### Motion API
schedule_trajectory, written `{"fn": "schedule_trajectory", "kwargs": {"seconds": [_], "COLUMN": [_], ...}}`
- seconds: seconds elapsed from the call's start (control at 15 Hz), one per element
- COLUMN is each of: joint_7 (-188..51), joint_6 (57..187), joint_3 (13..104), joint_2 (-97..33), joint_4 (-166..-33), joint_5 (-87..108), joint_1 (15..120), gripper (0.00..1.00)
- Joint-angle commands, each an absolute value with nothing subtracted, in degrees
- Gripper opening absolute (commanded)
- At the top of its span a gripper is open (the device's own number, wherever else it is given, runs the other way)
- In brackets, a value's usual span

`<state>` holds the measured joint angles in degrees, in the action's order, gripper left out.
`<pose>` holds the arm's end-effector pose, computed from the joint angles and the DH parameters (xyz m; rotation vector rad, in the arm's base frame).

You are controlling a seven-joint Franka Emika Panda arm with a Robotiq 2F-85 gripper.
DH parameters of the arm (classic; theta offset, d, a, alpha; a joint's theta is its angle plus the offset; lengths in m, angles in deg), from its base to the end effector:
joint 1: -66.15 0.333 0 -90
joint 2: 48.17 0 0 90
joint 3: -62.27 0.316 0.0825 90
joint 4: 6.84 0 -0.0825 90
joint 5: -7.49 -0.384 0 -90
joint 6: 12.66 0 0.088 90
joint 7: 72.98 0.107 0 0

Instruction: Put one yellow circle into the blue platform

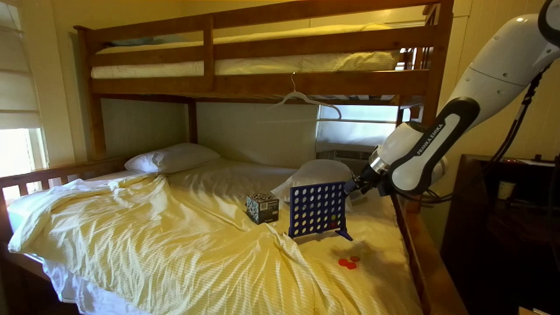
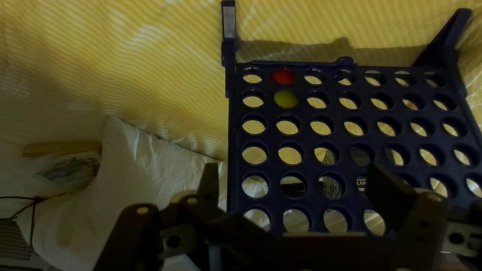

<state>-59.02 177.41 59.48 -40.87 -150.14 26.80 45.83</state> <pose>0.4857 -0.1693 0.3122 2.8274 -0.4154 0.9972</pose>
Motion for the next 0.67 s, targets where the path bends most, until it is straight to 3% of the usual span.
{"fn": "schedule_trajectory", "kwargs": {"seconds": [0.0, 0.6], "joint_7": [-58.46, -59.04], "joint_6": [174.60, 170.77], "joint_3": [61.06, 62.06], "joint_2": [-42.09, -41.89], "joint_4": [-150.20, -149.49], "joint_5": [27.12, 26.19], "joint_1": [44.27, 43.57], "gripper": [1.00, 1.00]}}
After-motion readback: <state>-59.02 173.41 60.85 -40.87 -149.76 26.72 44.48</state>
